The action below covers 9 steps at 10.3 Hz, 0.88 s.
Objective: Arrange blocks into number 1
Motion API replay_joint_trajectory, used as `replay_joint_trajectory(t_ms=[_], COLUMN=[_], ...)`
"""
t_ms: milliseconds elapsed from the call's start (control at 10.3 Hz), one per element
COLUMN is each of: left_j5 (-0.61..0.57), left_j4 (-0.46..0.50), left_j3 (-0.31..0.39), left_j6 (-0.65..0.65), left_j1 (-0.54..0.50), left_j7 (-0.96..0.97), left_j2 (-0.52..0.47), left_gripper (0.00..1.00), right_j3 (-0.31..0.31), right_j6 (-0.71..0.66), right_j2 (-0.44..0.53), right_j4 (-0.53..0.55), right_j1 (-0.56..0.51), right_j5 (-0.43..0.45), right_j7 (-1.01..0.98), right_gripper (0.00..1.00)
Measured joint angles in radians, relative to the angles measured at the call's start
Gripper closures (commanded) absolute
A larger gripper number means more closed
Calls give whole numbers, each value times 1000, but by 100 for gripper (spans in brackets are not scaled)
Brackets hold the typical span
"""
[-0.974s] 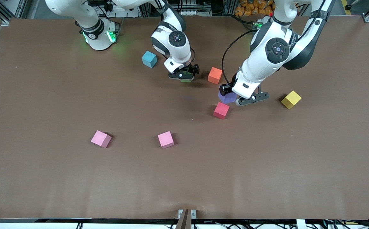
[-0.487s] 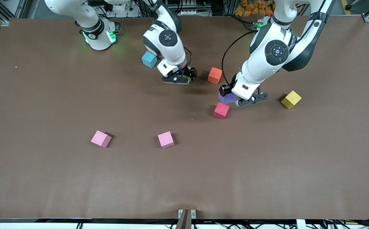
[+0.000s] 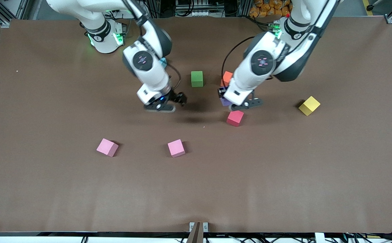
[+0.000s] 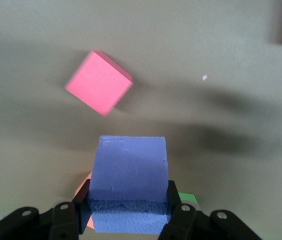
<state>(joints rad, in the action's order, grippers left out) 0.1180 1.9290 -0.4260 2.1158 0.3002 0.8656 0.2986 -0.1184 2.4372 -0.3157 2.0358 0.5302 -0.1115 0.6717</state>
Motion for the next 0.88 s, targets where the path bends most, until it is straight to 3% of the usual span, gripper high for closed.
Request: replay_joint_trajectory(t_ms=[487, 877], left_j5=[-53, -55], left_j4=[-93, -214], left_j3=[-1, 3], left_j6=[0, 1], left_j1=[161, 226], left_j7=[64, 64], left_j2=[168, 309], left_gripper=[41, 41], right_j3=[104, 121], right_j6=[-116, -116], right_j2=[-14, -52], right_j4=[-149, -174], right_j1=[-31, -39], right_j5=[19, 20], right_j7=[-223, -272], right_gripper=[0, 0])
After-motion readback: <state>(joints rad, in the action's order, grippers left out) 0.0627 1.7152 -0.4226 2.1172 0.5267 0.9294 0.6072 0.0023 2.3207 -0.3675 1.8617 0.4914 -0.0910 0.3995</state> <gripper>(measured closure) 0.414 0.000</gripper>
